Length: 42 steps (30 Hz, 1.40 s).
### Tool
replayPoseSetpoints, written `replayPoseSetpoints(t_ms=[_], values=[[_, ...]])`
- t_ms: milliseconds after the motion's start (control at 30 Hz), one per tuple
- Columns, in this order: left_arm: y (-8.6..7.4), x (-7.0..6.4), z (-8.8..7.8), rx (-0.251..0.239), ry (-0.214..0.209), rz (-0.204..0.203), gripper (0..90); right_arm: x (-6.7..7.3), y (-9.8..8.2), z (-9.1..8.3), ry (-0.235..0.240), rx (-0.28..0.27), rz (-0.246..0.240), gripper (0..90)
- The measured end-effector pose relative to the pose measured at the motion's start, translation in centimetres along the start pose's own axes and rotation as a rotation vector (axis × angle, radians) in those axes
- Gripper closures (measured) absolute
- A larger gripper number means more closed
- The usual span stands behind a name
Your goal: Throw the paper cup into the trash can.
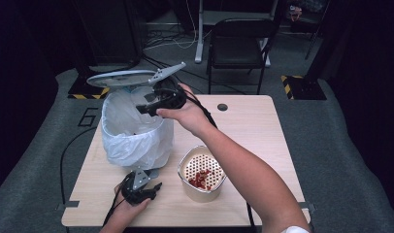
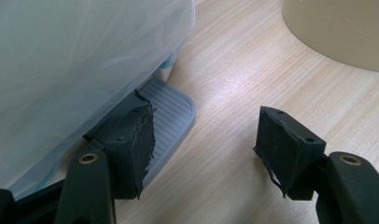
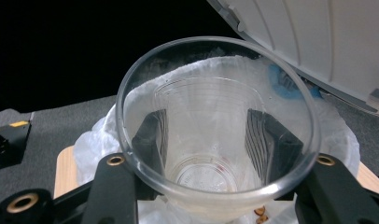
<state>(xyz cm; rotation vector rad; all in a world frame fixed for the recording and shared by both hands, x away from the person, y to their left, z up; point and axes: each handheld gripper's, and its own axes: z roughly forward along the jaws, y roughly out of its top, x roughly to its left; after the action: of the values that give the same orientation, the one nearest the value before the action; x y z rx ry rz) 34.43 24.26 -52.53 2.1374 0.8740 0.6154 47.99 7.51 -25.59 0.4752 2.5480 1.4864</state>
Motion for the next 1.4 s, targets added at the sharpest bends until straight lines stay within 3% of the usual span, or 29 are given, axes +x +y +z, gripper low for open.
replayPoseSetpoints(t_ms=[300, 333, 400, 433, 500, 533, 633, 700, 767, 833, 967, 1033, 1067, 1133, 1400], values=[[0.0, 0.0, 0.0, 0.0, 0.001, 0.0, 37.2, 0.2, 0.1, 1.4, -0.019, -0.004, 0.007, 49.2], [-0.1, -0.2, 0.2, -0.028, 0.024, -0.006, 37.2, 0.3, 0.1, 1.6, -0.022, -0.004, 0.008, 49.2], [-0.1, -0.2, 0.2, -0.026, 0.024, -0.006, 37.2, 0.3, 0.0, 2.0, -0.029, -0.004, 0.014, 49.2], [0.0, 0.0, 0.0, 0.001, 0.001, 0.0, 37.2, 0.3, 0.0, 2.2, -0.031, -0.005, 0.011, 49.2], [-0.1, -0.1, 0.2, -0.022, 0.019, -0.006, 37.2, 0.4, 0.0, 2.4, -0.034, -0.002, 0.018, 49.2], [0.0, 0.0, 0.0, 0.001, 0.0, 0.0, 37.2, 0.4, -0.1, 2.6, -0.034, -0.003, 0.02, 49.2], [0.0, 0.0, 0.0, 0.0, 0.0, 0.0, 37.2, 0.5, -0.1, 3.1, -0.034, -0.009, 0.036, 48.8], [0.0, 0.0, 0.0, 0.0, 0.0, 0.0, 37.2, 0.7, -0.2, 3.5, -0.053, -0.02, 0.037, 44.3], [0.0, 0.0, 0.0, -0.001, -0.001, -0.001, 37.2, 0.8, -0.3, 4.0, -0.062, -0.041, 0.051, 28.3], [0.0, 0.0, 0.0, -0.001, -0.001, -0.002, 37.2, 1.0, -0.4, 4.4, -0.07, -0.031, 0.083, 14.1], [0.0, 0.0, 0.0, -0.001, -0.002, -0.002, 37.1, 1.3, -0.8, 4.8, -0.076, -0.021, 0.092, 12.2], [-0.1, -0.1, 0.1, -0.022, 0.019, -0.007, 37.2, 1.3, -0.9, 4.7, -0.09, -0.007, 0.079, 12.1], [0.0, 0.0, 0.0, -0.001, -0.001, -0.001, 37.2, 1.3, -1.0, 4.6, -0.091, -0.002, 0.072, 12.3], [0.0, 0.0, 0.0, -0.001, -0.001, 0.0, 37.1, 1.2, -1.2, 4.1, -0.09, 0.0, 0.081, 13.8], [0.0, 0.0, 0.0, -0.002, -0.003, -0.008, 37.2, 1.0, -3.0, 0.4, -0.097, 0.044, 0.057, 17.4]])
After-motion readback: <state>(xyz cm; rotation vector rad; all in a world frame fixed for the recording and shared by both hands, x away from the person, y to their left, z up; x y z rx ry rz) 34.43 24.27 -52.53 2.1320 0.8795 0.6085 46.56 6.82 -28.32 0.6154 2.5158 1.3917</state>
